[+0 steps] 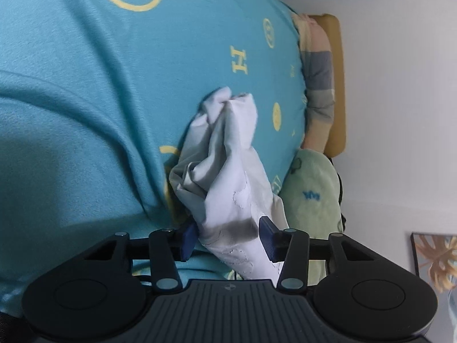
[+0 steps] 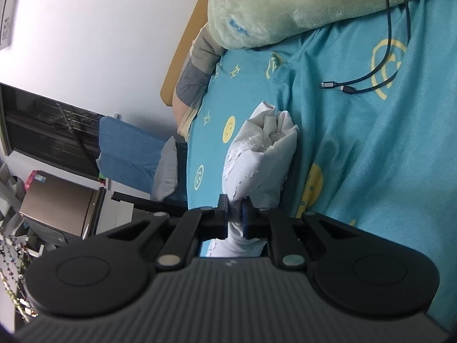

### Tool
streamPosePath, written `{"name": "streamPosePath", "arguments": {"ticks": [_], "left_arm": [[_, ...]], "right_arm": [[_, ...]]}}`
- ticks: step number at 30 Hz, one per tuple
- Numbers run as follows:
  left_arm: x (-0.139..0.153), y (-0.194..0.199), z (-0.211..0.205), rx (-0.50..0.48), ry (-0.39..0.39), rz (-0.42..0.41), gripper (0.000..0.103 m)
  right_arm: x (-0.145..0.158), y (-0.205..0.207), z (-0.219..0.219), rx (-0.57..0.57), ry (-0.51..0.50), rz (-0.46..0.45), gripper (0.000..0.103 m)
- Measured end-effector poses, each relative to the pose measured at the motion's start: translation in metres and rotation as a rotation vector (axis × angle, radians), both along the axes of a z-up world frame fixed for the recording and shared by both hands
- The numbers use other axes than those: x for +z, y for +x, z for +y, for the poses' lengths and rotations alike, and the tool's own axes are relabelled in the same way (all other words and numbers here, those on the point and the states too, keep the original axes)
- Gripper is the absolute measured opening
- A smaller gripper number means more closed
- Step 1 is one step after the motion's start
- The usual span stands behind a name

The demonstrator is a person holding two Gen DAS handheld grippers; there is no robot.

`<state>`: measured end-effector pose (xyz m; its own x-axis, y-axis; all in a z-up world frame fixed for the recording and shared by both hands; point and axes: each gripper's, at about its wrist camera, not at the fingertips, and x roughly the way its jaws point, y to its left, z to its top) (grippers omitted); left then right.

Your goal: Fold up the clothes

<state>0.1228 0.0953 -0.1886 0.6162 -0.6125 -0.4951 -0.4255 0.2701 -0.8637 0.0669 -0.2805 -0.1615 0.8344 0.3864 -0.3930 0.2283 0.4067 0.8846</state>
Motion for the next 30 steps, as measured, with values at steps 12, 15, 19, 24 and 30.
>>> {"name": "streamPosePath", "arguments": {"ticks": [12,15,19,24,30], "left_arm": [[-0.015,0.006,-0.005,-0.028,0.067,0.062,0.040],[-0.013,0.003,-0.004,-0.031,0.078,0.052,0.035],[-0.007,-0.001,-0.001,-0.029,0.093,0.029,0.029],[-0.002,-0.006,0.002,-0.018,0.087,0.004,0.027],[0.004,-0.007,0.003,-0.021,0.074,-0.032,0.026]], "right_arm": [[-0.029,0.006,-0.005,-0.020,0.013,0.180,0.015],[-0.043,0.004,-0.010,-0.044,0.091,0.237,0.015],[-0.051,0.000,-0.013,-0.056,0.175,0.273,0.037],[-0.050,0.000,-0.007,-0.007,0.235,0.224,0.063],[-0.037,0.005,-0.006,-0.025,0.125,0.173,0.048]]}}
